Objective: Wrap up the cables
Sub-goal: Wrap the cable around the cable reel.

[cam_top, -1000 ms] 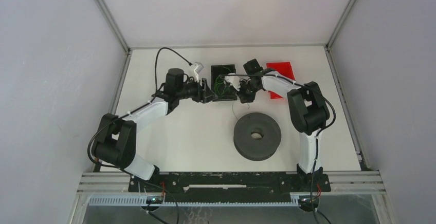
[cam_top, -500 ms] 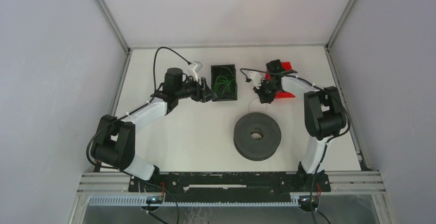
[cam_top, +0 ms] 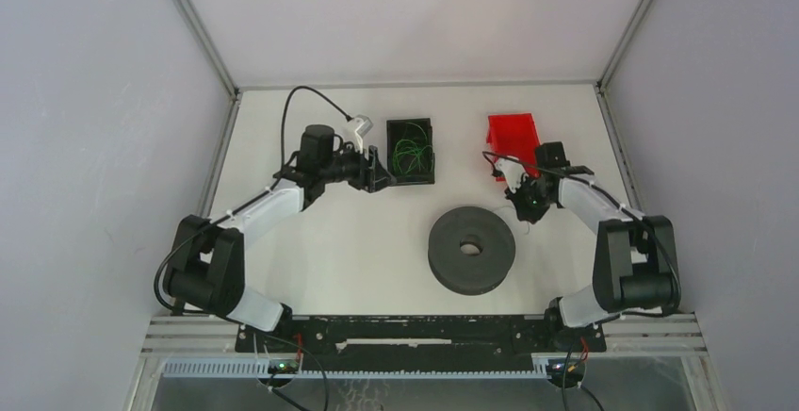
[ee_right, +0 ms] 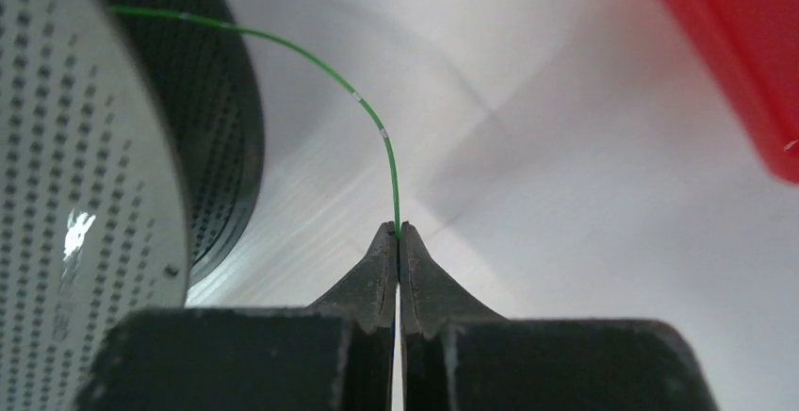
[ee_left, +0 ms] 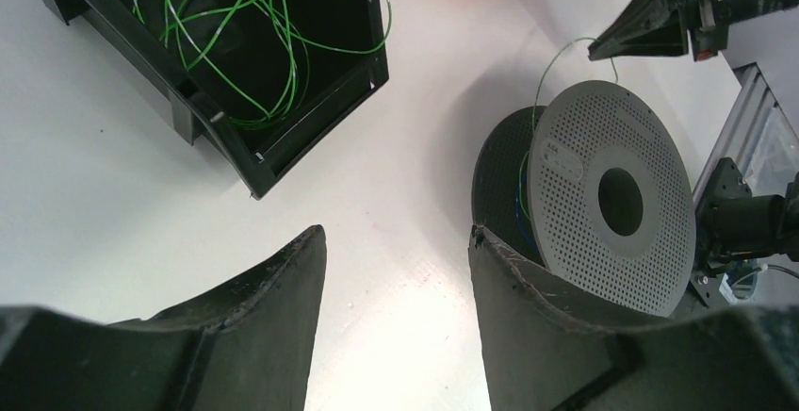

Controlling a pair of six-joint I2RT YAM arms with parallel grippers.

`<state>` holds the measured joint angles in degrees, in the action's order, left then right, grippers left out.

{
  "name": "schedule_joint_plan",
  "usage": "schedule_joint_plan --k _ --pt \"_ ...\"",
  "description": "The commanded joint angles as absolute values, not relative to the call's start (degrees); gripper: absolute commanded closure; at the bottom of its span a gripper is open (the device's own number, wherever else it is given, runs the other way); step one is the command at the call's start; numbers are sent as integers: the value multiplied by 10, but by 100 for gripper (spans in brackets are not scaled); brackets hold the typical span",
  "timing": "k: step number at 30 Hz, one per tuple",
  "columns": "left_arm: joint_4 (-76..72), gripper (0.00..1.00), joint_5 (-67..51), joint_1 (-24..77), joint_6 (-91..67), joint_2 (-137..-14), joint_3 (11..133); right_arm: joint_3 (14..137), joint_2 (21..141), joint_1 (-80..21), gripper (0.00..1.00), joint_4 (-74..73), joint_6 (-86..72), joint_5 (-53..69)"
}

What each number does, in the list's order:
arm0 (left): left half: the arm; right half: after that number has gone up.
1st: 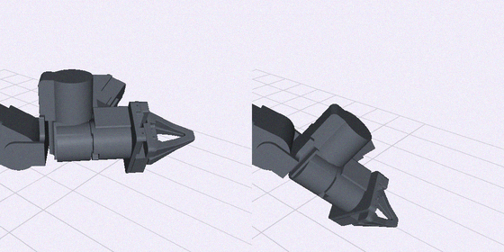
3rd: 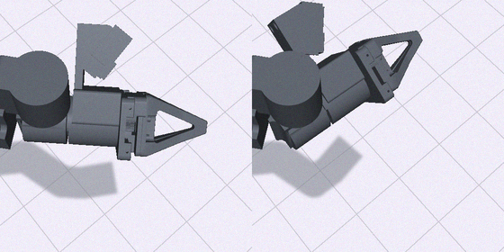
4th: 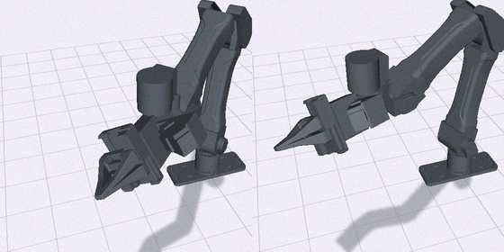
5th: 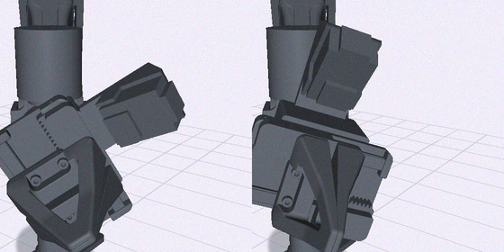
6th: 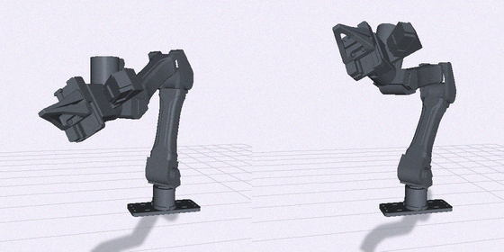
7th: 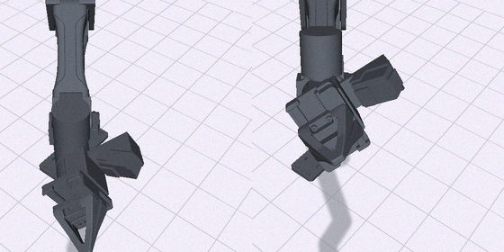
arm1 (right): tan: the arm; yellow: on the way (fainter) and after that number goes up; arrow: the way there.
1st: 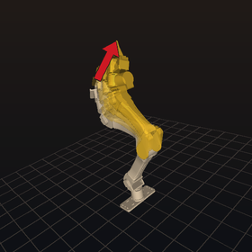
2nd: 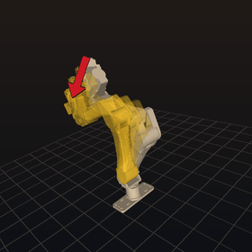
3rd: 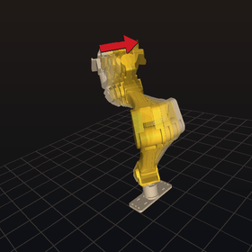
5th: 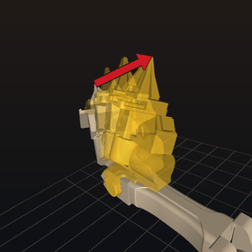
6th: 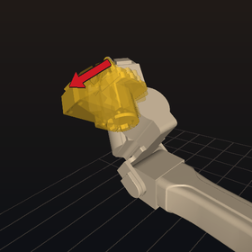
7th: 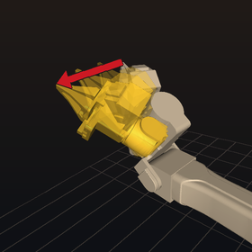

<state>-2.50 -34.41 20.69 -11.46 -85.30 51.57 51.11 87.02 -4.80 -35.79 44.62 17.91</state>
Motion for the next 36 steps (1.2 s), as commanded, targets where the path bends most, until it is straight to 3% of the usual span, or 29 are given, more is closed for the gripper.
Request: schedule_joint_plan --k 1,14,31,36 --pt "-3 38 -364 204 -76 -822 569 468 796 -44 100 -366 442 173" --pt "16 38 -352 203 -67 -827 592 392 692 -94 100 -403 382 211" --pt "27 38 -335 204 -70 -856 606 494 814 -95 100 -461 228 209" --pt "26 38 -349 213 -64 -872 615 543 871 -89 100 -490 213 269"
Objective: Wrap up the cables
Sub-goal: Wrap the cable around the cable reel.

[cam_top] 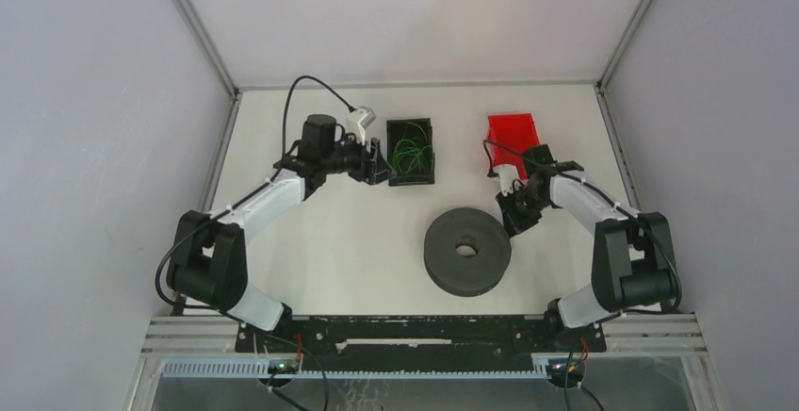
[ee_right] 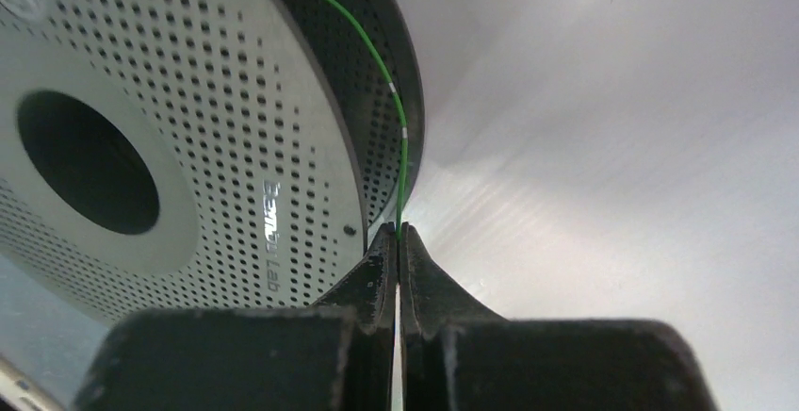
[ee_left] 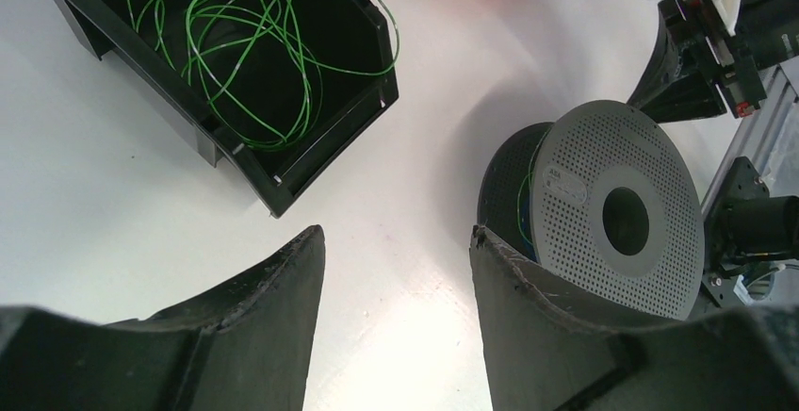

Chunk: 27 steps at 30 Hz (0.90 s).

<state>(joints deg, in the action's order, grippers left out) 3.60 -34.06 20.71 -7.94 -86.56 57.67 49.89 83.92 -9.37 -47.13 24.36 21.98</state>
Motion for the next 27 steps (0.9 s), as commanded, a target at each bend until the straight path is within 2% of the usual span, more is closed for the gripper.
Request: schedule_joint_plan --k 1,9,15,22,27 --pt "24 37 -351 220 -55 -872 612 552 884 -87 100 -495 211 285" --pt "-3 33 -382 290 113 -816 541 588 970 -70 100 -531 235 360" --pt "39 1 -378 371 262 -770 504 597 1004 -68 100 -564 285 383" --pt "136 0 -310 485 427 -764 498 596 1032 -68 100 -572 301 396" --pt "153 0 -240 545 482 -773 494 594 1032 -73 100 -556 284 365"
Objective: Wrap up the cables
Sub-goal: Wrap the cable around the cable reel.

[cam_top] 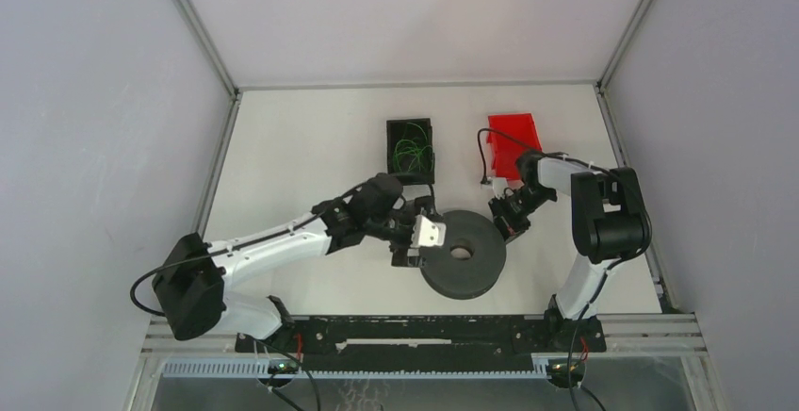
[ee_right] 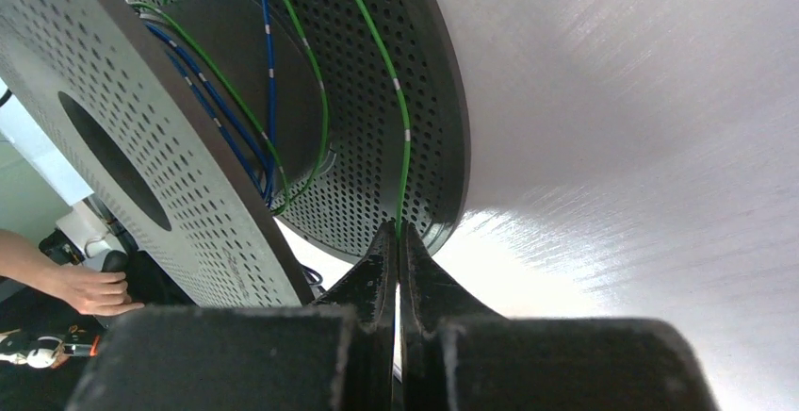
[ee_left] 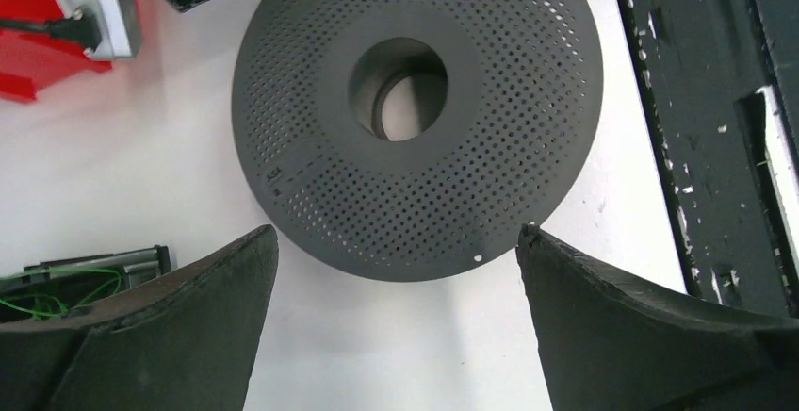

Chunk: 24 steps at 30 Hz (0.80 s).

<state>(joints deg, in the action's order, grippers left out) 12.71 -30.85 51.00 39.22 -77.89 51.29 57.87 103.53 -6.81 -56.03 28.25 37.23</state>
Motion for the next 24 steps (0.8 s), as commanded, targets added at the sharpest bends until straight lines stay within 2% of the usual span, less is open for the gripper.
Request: schedule_joint_plan --k 1,14,24 --pt "150 0 -226 556 488 -777 493 592 1031 -74 100 -551 278 360" --pt "115 0 -137 624 493 -831 493 588 1037 -103 100 -505 217 349" --pt "75 14 -78 633 355 -890 544 595 1028 -97 100 -488 167 366"
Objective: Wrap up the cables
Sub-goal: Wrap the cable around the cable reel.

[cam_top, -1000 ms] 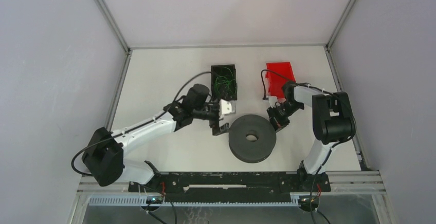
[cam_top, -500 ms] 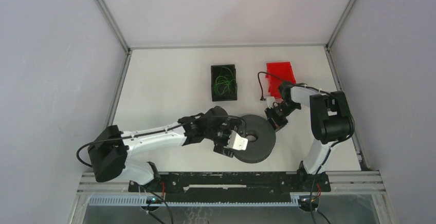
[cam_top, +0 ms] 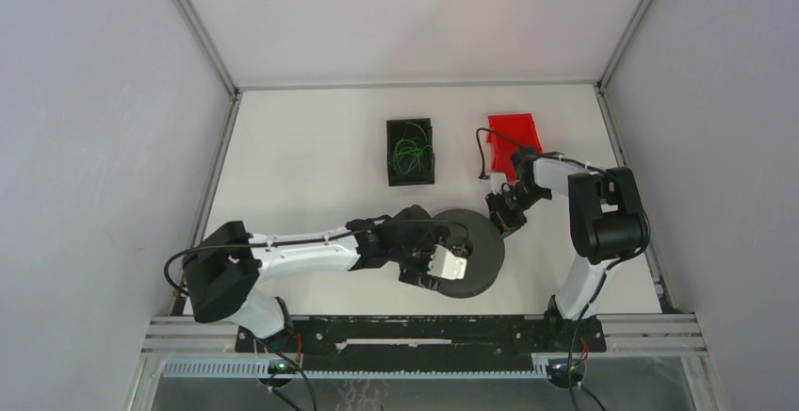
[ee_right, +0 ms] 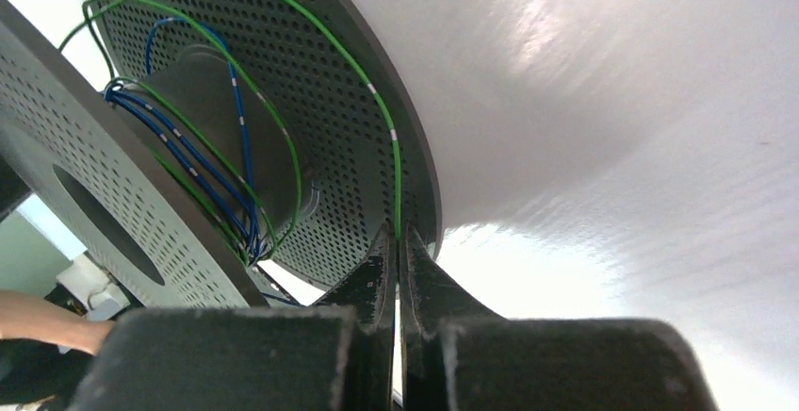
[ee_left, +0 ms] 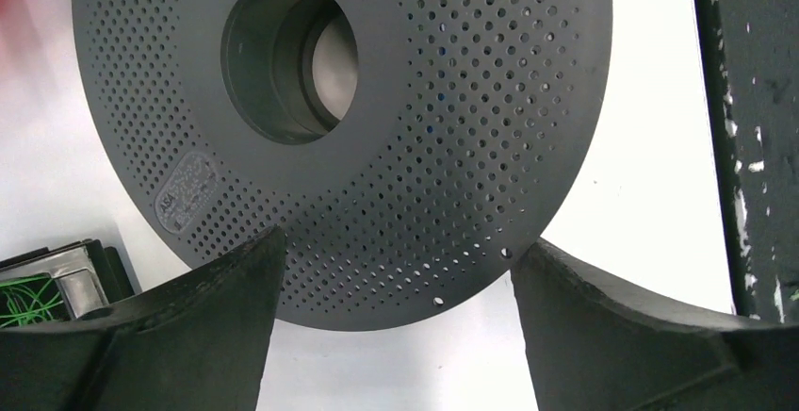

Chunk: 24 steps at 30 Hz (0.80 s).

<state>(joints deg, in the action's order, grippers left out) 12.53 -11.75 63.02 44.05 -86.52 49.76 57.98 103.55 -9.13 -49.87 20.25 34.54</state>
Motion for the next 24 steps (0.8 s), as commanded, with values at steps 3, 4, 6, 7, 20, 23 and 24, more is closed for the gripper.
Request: schedule_joint_plan --k 3,4,6,7,20,23,24 --pt "70 19 -60 633 302 -905 560 599 1033 -91 100 -492 165 367" --pt "70 20 -55 633 286 -911 564 600 1034 -86 100 -492 164 369" --pt "69 23 -47 634 254 -917 571 603 1036 -70 100 -495 160 374" --pt "65 24 -40 635 244 -918 571 607 1037 -57 100 -499 156 378" --pt "25 31 100 683 137 -957 584 616 1070 -6 100 -512 145 420" --pt "23 33 114 683 110 -961 589 621 1086 0 99 -506 128 432" --pt "23 34 117 683 98 -963 592 624 1090 0 99 -507 122 436"
